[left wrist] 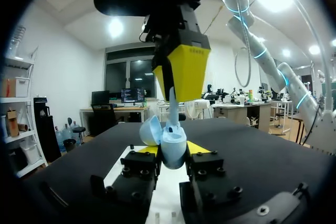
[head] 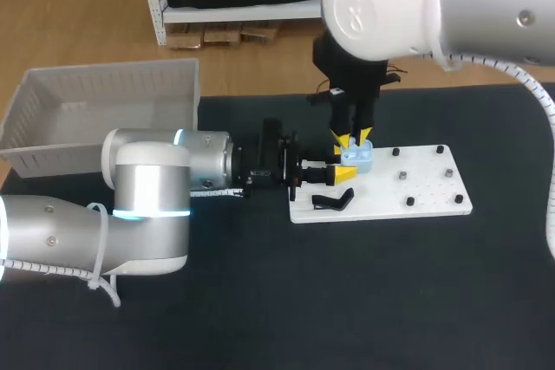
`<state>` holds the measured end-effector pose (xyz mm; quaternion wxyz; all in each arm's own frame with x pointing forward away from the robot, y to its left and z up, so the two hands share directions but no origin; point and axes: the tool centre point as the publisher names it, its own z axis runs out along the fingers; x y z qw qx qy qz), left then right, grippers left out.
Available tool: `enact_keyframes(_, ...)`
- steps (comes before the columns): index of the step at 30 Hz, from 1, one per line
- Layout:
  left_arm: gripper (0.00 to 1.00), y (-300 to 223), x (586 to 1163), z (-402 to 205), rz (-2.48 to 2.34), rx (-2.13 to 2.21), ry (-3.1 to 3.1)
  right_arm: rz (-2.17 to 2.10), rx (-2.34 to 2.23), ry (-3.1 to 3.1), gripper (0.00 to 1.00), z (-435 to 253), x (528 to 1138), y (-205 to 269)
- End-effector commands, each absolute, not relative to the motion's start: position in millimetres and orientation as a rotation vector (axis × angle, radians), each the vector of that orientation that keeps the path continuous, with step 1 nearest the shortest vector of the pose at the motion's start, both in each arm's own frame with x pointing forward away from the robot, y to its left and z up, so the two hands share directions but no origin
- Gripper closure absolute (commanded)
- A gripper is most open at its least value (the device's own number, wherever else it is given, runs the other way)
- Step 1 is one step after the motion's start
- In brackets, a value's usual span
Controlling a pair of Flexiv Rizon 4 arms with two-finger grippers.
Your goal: Pick up each earbud case from the left stands, insert the matching earbuds, close the lid, and place the case in the box.
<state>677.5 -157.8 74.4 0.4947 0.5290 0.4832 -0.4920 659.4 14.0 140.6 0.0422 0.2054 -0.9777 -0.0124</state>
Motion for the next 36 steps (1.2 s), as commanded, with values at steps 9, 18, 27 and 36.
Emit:
enact_keyframes(9,1.00,-158.2,678.5,73.7,-1.194,1.282,1.170,-0.027,0.623,-3.050,1.00,137.3,653.0,10.1)
enact_keyframes(18,1.00,-158.2,678.5,73.7,-1.194,1.282,1.170,-0.018,0.624,-3.056,1.00,135.2,653.2,9.0)
enact_keyframes(27,1.00,-158.2,678.5,73.7,-1.194,1.282,1.170,-0.012,0.628,-3.060,1.00,133.3,654.0,9.1)
enact_keyframes(36,1.00,-158.2,678.5,73.7,-1.194,1.282,1.170,0.001,0.624,-3.066,1.00,131.3,655.1,10.3)
